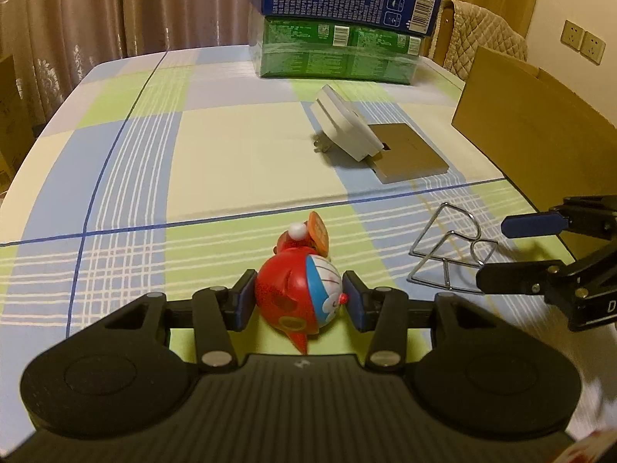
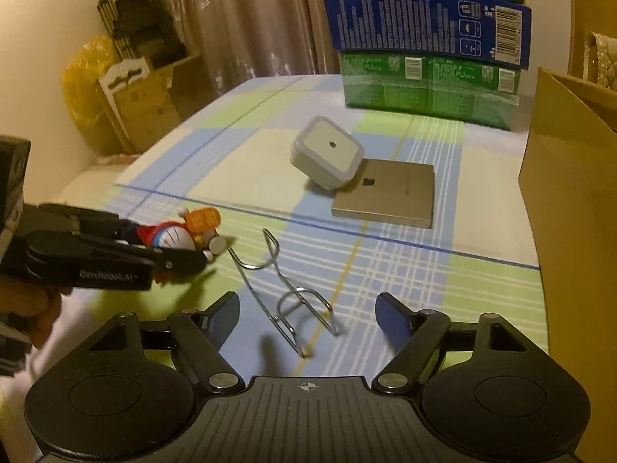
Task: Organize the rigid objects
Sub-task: 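Lift the Doraemon figure with the left tool while the right tool lifts the wire stand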
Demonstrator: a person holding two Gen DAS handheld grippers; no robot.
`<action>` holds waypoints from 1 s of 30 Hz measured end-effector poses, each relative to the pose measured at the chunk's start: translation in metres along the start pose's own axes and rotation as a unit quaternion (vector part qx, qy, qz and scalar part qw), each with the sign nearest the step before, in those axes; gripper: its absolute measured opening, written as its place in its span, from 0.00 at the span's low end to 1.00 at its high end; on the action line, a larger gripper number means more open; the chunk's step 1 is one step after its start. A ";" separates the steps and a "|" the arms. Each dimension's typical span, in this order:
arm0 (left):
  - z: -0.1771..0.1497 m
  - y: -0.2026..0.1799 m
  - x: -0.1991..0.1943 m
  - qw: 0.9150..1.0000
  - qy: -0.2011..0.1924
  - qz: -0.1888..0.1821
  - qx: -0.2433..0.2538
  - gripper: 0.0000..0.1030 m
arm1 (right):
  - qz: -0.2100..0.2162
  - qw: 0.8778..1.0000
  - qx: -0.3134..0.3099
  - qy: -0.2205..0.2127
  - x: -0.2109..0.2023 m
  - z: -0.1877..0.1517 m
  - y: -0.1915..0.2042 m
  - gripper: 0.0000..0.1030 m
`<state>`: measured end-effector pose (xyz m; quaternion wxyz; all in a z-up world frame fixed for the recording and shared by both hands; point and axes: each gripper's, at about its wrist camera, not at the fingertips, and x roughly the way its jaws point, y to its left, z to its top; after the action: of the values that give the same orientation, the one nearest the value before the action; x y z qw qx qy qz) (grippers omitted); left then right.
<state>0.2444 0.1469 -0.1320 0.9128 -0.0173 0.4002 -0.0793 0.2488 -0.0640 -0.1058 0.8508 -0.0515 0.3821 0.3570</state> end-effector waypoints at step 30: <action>-0.004 -0.001 -0.004 0.999 -0.005 -0.010 0.031 0.41 | -0.084 0.996 -0.027 0.021 0.007 -0.001 -0.019 0.65</action>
<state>0.2383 0.1471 -0.1320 0.9139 0.0069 0.3931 -0.1007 0.2631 -0.0746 -0.1147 0.8679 -0.1139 0.3842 0.2937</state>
